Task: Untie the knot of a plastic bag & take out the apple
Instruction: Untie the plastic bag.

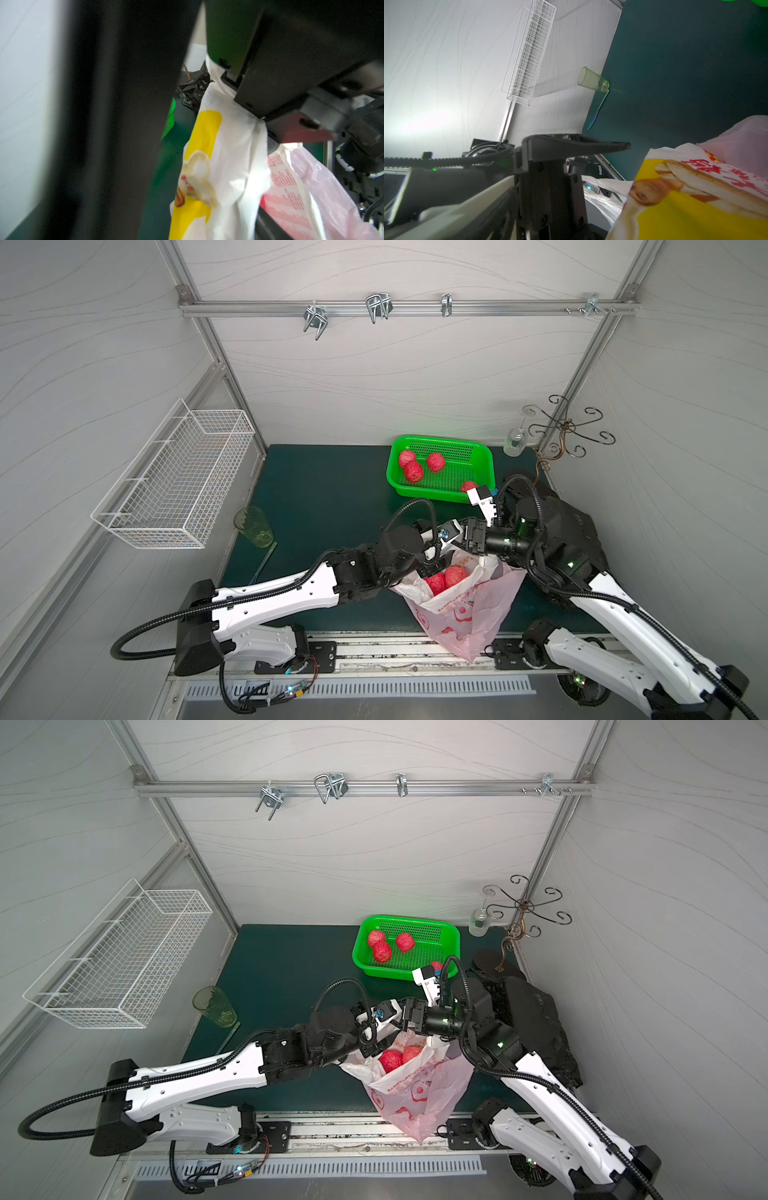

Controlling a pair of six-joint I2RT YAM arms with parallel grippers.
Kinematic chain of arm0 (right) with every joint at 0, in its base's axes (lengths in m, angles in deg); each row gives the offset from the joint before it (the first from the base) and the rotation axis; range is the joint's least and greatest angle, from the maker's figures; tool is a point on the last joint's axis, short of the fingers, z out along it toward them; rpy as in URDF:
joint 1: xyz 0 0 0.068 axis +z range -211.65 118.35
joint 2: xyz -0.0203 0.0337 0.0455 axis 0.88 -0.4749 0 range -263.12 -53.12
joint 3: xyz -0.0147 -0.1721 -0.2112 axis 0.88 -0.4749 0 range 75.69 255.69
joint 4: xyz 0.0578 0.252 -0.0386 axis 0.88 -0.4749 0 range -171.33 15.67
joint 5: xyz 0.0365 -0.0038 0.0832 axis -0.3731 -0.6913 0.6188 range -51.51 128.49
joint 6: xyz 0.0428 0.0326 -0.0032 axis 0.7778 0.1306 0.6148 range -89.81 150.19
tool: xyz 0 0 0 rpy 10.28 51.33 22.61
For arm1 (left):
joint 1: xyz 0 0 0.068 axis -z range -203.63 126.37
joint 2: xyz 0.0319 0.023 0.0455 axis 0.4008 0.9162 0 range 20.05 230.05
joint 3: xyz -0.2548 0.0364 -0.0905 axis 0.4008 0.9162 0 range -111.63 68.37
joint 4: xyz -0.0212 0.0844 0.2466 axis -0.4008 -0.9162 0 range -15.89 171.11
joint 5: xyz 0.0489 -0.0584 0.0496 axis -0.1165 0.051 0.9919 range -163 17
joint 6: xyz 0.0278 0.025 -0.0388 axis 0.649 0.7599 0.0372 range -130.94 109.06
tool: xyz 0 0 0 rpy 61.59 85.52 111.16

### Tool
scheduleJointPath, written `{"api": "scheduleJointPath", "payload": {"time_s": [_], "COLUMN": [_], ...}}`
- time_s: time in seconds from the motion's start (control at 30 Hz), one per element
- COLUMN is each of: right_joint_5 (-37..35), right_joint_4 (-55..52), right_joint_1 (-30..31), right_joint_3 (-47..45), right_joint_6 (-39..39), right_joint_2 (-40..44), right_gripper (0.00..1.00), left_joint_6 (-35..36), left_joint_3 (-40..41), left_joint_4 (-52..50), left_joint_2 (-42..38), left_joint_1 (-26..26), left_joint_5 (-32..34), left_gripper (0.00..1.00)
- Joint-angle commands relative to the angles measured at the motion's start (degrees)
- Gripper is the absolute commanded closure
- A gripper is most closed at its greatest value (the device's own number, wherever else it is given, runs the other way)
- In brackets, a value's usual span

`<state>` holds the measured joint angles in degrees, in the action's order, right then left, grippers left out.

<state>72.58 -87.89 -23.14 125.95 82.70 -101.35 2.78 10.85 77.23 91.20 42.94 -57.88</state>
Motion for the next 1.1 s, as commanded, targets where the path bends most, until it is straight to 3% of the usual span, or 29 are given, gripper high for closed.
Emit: {"api": "scheduleJointPath", "payload": {"time_s": [0.0,0.1,0.2,0.3,0.43,0.63,0.73,0.87,1.07], "right_joint_5": [9.9,11.1,12.0,11.8,14.3,26.5,27.4,12.6,-19.8], "right_joint_4": [13.3,13.6,13.7,8.1,-5.4,-6.4,-12.2,-25.7,-23.6], "right_joint_1": [-1.1,-2.7,-3.7,-4.2,-4.3,-4.1,-4.0,-0.7,12.7], "right_joint_3": [3.0,3.7,3.8,5.5,9.2,7.3,8.2,10.8,3.4], "right_joint_6": [3.4,4.7,5.5,2.8,-7.4,-13.0,-19.7,-32.5,-38.1], "right_joint_2": [3.0,2.7,2.6,2.3,1.3,4.8,7.0,6.7,2.4], "right_gripper": [0.04,0.05,0.06,0.04,0.01,0.03,0.04,0.16,0.43], "left_joint_6": [-3.7,-4.5,-4.5,-3.9,-0.4,2.7,3.0,4.3,4.1], "left_joint_3": [4.8,7.2,8.4,7.3,3.3,-6.9,-13.9,-21.8,-30.6], "left_joint_4": [-8.5,-8.7,-9.4,-12.1,-17.2,-24.8,-29.5,-33.9,-41.9], "left_joint_2": [0.9,-0.7,-2.3,-3.6,-4.8,-2.0,1.4,4.2,7.1], "left_joint_1": [-1.3,-1.3,-2.1,-4.0,-7.3,-16.8,-20.3,-21.7,-21.9], "left_joint_5": [0.4,1.4,1.9,0.5,-0.9,-7.7,-11.5,-14.9,-19.2], "left_gripper": [0.40,0.56,1.00,1.00,1.00,1.00,1.00,1.00,1.00]}}
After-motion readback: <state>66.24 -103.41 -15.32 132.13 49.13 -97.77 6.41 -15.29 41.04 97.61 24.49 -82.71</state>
